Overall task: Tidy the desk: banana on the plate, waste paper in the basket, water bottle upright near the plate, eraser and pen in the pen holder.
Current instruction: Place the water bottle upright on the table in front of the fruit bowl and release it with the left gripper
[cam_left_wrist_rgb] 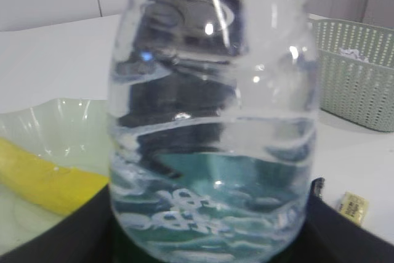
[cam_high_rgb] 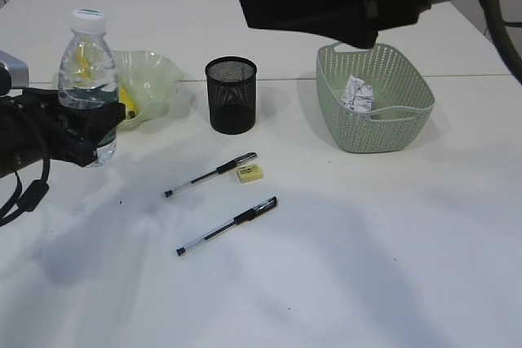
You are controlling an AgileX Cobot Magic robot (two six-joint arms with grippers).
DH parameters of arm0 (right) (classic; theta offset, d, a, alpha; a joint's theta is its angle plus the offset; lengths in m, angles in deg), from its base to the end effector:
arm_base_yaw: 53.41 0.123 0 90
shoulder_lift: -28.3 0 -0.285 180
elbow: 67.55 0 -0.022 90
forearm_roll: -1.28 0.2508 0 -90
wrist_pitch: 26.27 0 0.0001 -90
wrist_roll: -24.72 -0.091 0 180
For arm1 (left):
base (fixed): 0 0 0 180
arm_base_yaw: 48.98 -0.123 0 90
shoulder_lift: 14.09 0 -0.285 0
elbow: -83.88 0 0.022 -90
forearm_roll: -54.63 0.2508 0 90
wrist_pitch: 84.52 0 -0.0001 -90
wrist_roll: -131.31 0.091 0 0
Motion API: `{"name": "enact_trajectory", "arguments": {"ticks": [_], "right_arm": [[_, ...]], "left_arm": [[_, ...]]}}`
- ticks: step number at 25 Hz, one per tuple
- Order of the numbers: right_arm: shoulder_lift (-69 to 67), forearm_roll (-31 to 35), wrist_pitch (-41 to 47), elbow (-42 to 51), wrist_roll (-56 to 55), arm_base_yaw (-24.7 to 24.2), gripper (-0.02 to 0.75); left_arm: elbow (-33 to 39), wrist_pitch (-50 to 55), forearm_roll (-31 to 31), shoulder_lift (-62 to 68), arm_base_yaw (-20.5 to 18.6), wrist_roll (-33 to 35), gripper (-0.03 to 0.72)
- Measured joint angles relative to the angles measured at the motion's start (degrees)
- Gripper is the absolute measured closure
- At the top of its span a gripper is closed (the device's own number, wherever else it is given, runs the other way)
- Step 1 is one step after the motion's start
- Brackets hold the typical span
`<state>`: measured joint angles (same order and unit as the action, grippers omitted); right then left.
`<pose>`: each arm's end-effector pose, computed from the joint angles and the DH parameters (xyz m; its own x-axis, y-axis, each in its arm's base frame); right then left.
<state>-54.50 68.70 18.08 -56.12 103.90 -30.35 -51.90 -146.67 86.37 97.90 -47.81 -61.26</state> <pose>0.2337 0.1634 0.3800 -0.0863 -0.3119 -0.9462 -0.9188 0.3920 -0.0454 0.3068 -0.0486 0.1553 -0.1103 0.0570 -0.9923 0.4863 0.8738 -0.0038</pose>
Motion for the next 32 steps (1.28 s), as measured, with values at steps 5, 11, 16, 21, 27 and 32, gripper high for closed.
{"name": "enact_trajectory", "arguments": {"ticks": [5,11,16,21,27,32], "right_arm": [[0.00,-0.08,0.89,0.00,0.00,0.00,0.151],[0.00,-1.78,1.36,0.00,0.00,0.00,0.150],[0.00,-2.95,1.45,0.00,0.00,0.00,0.150],[0.00,-3.05,1.45,0.00,0.00,0.00,0.150],[0.00,-3.05,1.45,0.00,-0.05,0.00,0.150],[0.00,-3.05,1.45,0.00,-0.05,0.00,0.150]], "left_arm": [[-0.04,0.00,-1.71,0.07,0.10,-0.37,0.265],[-0.54,-0.19,-1.71,2.29,0.32,4.08,0.265],[-3.63,-0.19,-0.88,6.05,0.32,4.84,0.267],[-6.91,-0.22,-0.88,9.91,0.32,4.91,0.267],[-9.42,-0.32,-0.52,13.66,0.32,4.91,0.273],[-12.16,-0.32,-0.39,16.49,0.32,4.91,0.273]]}}
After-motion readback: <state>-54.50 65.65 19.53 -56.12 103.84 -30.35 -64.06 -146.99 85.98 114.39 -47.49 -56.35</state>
